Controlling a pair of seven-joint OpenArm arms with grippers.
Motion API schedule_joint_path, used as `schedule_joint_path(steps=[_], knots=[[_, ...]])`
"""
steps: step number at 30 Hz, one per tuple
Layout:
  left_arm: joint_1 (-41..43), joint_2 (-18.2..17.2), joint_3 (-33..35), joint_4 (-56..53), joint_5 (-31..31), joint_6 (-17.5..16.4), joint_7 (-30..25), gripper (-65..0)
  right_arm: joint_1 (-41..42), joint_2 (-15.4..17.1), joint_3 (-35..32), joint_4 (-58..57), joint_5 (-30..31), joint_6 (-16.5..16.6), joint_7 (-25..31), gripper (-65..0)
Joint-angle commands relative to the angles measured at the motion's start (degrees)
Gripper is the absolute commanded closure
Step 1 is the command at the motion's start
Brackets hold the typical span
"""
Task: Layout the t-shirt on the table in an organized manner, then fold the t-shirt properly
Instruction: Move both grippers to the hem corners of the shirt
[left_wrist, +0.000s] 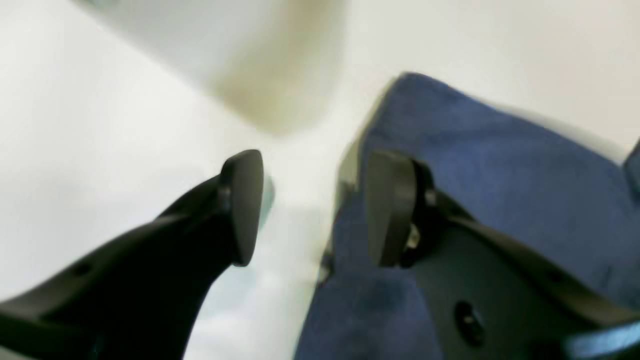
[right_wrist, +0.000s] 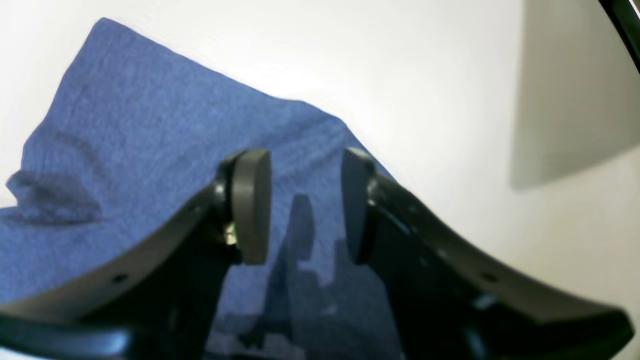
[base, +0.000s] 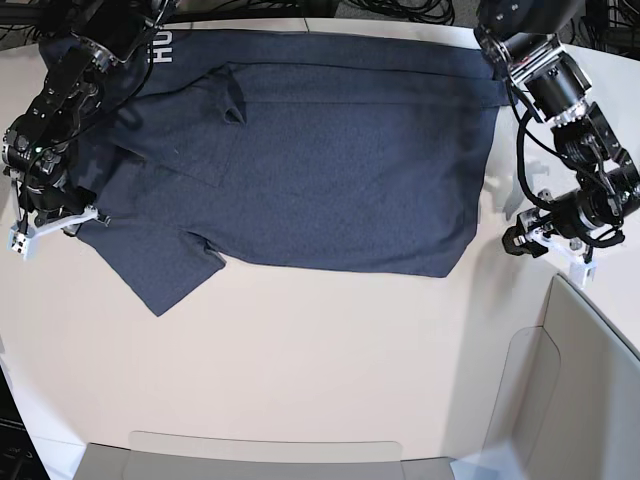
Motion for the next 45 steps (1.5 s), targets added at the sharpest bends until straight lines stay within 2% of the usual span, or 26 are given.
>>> schedule_joint_path(steps=[1,4,8,17,20,32,41,45], knots=[[-1.7,-1.5,-0.9,-3.9,-3.1,-0.1,-0.4,-32.1,0.9,0.7,0.0,1.0,0.3,0.2,0.9,-24.1],[-1.9,-3.9,-1.0,-15.1,-8.4,-0.1,-0.4,-32.1,1.0,1.3,0.0,1.2,0.3,0.3,0.9,-24.2],[-1.6,-4.7,-0.4,-19.8,-11.9,-0.1,-1.1,-32.1,1.8,1.9,0.0,0.9,0.3,0.3,1.6,-24.2],[-0.3,-4.4,9.4,-17.4,-13.4,-0.1,-1.7,-32.0,2.1,2.1,0.0,-1.0,0.2,0.3,2.5,-24.2],[-0.3,-3.2,11.7,-15.7,-13.4,-0.1,-1.7,-32.0,1.8,2.9,-0.1,-1.0,0.2,0.3,2.5,-24.2],[-0.5,-0.5,14.2,-14.6,-13.3,0.0,-1.7,-32.0,0.5,3.1,0.0,-1.0,0.3,0.3,2.5,-24.2],[-3.0,-0.3,14.1,-14.9,-13.3,-0.3,-1.8,-32.0,-0.4,3.1,0.0,-1.0,0.4,0.3,2.5,-24.2],[-4.4,-0.3,14.1,-15.1,-13.4,-0.3,-3.5,-32.0,-0.4,3.0,0.0,-1.0,0.5,0.3,2.5,-24.2]])
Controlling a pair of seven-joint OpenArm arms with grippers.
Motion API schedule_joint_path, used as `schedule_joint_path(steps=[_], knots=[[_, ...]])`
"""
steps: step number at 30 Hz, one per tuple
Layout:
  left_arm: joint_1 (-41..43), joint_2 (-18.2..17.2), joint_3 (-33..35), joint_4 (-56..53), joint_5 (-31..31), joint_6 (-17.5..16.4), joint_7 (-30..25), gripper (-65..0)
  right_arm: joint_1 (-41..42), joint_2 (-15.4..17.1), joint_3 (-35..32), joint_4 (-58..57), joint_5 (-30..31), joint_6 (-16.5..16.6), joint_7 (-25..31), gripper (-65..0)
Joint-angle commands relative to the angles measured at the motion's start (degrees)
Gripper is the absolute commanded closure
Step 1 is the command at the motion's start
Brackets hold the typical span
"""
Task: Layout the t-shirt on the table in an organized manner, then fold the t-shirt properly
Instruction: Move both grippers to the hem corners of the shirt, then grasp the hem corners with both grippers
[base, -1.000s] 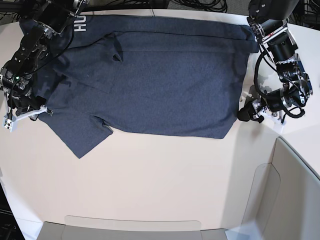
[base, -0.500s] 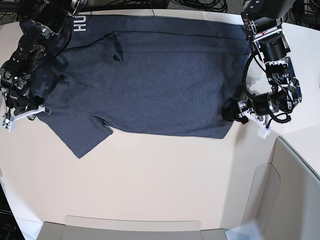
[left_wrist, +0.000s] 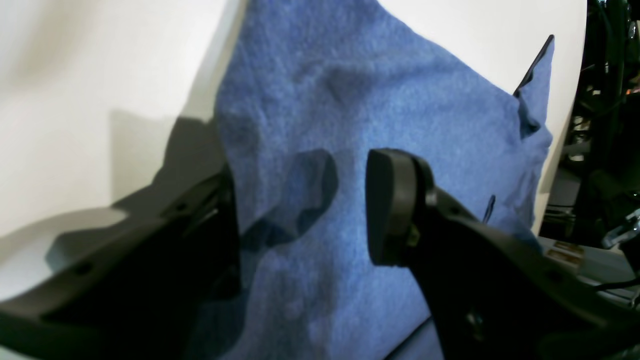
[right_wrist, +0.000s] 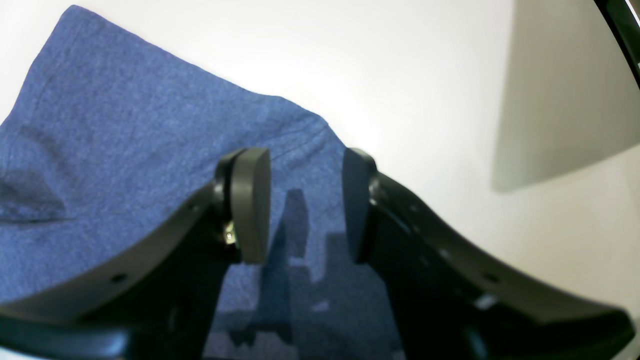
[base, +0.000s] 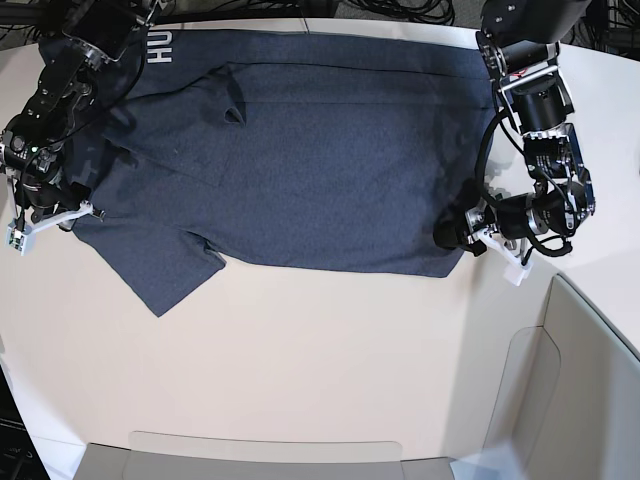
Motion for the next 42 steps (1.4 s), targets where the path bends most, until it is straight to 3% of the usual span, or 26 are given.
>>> schedule_joint_path(steps=[1,12,16,18,42], knots=[[-1.8,-0.6,0.1,0.8,0.1,-0.1,-1.1,-32.0,0.8,0.8,0.1,1.0,0.3,0.2,1.1,-24.2],[-2.1,1.8,-0.4,0.8,-1.1,-0.3,-1.5,-32.0,-1.1,0.7,0.0,-1.5,0.3,0.2,4.6,-24.2],[-2.1,1.8,0.1,0.8,-5.1,-4.7,-1.5,-29.7,-1.1,0.7,0.0,-3.6,0.3,0.2,4.8,-24.2],[-2.1,1.8,0.1,0.8,-5.3,-5.2,-1.5,-27.3,-1.1,0.5,0.0,-3.6,0.3,0.2,4.8,-24.2],[-2.1,0.7,-0.4,0.8,-5.1,-5.3,-6.5,-25.9,-1.2,0.4,-0.1,-3.4,0.3,0.2,4.8,-24.1]])
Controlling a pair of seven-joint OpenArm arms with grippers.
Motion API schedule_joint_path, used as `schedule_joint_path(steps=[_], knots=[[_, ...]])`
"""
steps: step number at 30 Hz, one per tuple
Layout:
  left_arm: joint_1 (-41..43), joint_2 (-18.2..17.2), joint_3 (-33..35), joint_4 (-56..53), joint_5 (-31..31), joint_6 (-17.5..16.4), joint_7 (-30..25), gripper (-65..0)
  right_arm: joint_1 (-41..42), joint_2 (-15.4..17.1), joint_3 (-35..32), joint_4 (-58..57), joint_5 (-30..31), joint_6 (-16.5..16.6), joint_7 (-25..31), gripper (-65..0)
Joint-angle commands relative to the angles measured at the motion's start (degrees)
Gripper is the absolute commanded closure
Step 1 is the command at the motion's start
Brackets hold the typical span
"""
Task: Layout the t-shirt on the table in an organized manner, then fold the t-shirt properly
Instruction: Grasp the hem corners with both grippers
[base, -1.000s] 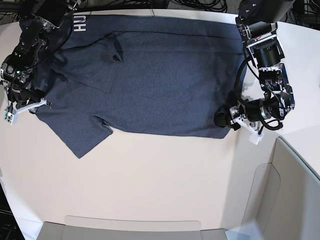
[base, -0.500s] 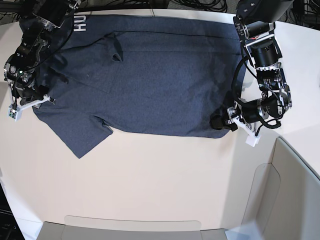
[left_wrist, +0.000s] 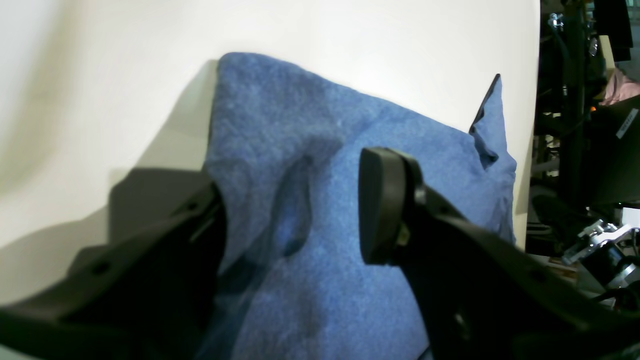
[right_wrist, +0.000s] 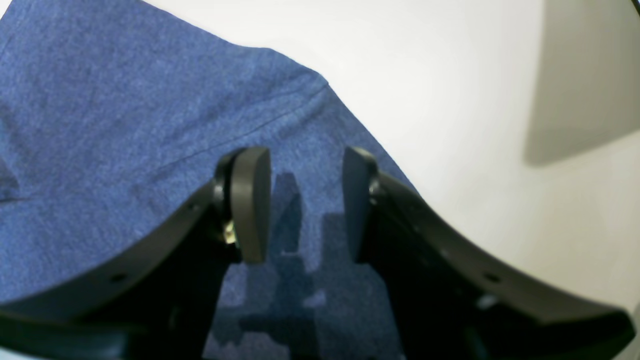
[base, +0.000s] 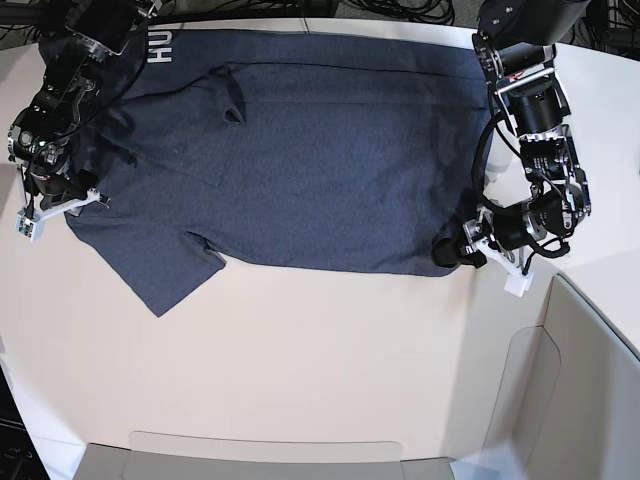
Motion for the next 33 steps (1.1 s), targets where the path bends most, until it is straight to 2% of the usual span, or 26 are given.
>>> schedule_joint_path(steps=[1,5,9,20,24,29,33], knots=[[-1.5,-0.6,-0.1,0.9,-1.5,-0.5,-0.7,-24.6,0.9,0.7,0.0,1.2,0.3,0.2,1.2,-24.1],[-1.5,-0.5,-0.1,0.9,-1.6,-0.6,-1.5,-19.9,0.8,0.7,0.0,1.2,0.3,0.2,1.2,-24.1],[-1.5,-0.5,-0.1,0.9,-1.6,-0.6,-3.6,-19.9,0.8,0.7,0.0,1.2,0.3,0.2,1.2,-24.1],[-1.7,-0.4,-0.2,0.9,-1.6,-0.7,-4.2,-19.9,0.8,0.6,0.0,1.2,0.3,0.2,1.2,-24.1],[-1.7,-0.3,-0.2,0.9,-1.7,-0.7,-6.7,-19.9,0.8,0.6,0.0,1.2,0.3,0.2,1.2,-24.1],[-1.7,0.3,-0.2,0.9,-1.7,-0.7,-7.2,-19.9,0.8,0.6,0.0,1.2,0.3,0.2,1.2,-24.1],[-1.7,0.4,-0.2,0.9,-1.7,-0.7,-7.3,-16.3,0.8,0.6,0.0,1.2,0.3,0.2,1.2,-24.1]])
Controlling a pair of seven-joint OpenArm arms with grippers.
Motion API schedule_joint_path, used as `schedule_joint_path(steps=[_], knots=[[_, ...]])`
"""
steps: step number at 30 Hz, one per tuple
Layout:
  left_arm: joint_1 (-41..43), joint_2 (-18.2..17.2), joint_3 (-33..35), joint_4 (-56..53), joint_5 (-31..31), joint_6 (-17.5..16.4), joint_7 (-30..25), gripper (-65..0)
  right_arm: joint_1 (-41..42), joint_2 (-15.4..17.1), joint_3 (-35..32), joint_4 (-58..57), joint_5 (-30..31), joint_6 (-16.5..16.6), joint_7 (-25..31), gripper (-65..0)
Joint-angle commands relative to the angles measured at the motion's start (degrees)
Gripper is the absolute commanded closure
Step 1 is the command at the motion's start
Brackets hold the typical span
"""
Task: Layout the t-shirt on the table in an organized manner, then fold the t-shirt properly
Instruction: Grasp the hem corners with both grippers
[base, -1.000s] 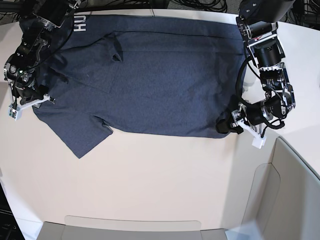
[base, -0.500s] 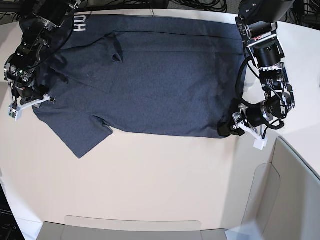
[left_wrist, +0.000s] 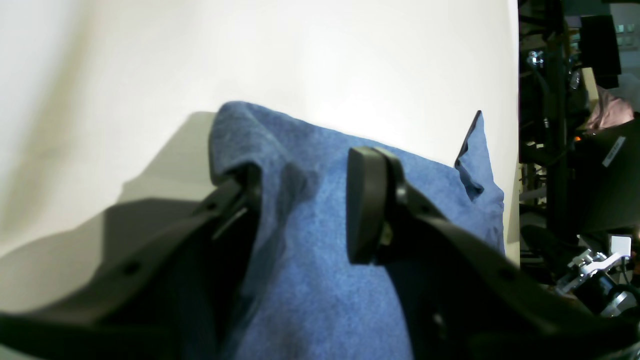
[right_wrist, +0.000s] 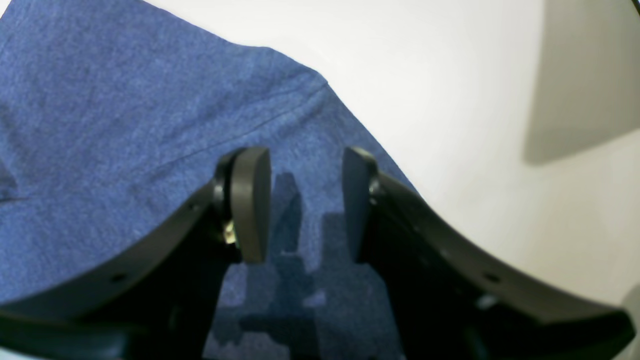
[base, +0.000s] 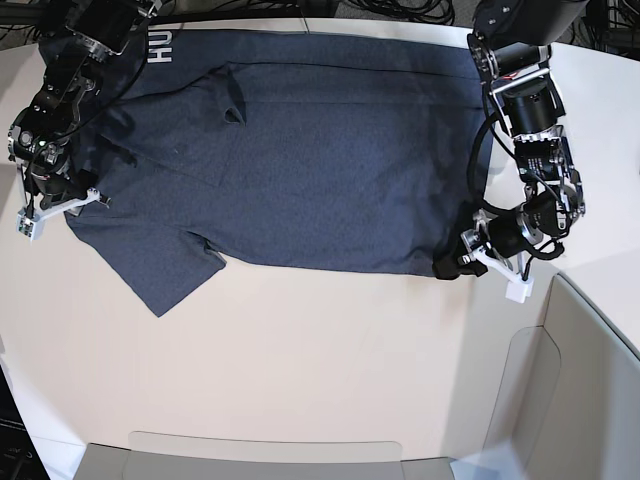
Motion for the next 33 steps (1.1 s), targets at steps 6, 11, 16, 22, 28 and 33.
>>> schedule_joint_path(steps=[6,11,16,22,28,33], knots=[[-1.9,-0.7,-0.1,0.9,-1.4,-0.4,-2.1,0.0,0.9,-0.7,-0.1,1.1,0.3,0.2,1.2,-24.0],[-1.8,-0.7,-0.1,0.9,-1.4,-0.2,-3.3,0.0,2.2,-0.9,0.1,1.1,0.3,0.2,1.4,-24.1],[-1.6,-1.1,-0.1,1.0,-1.3,-0.2,-3.3,0.0,7.8,4.5,0.1,-0.7,0.3,7.9,1.0,-24.9],[-1.6,-1.1,-0.1,1.0,-1.3,-0.2,-3.3,0.0,16.2,11.5,0.1,-15.7,1.4,20.9,1.3,-36.3],[-1.5,-1.2,-0.1,1.0,-1.2,-0.3,-3.3,0.0,22.4,14.9,0.0,-31.5,8.9,25.2,2.2,-40.5],[-1.5,-1.2,-0.1,1.0,-1.2,-0.3,-3.3,0.0,25.9,16.0,0.0,-42.9,13.8,28.0,4.0,-40.7]])
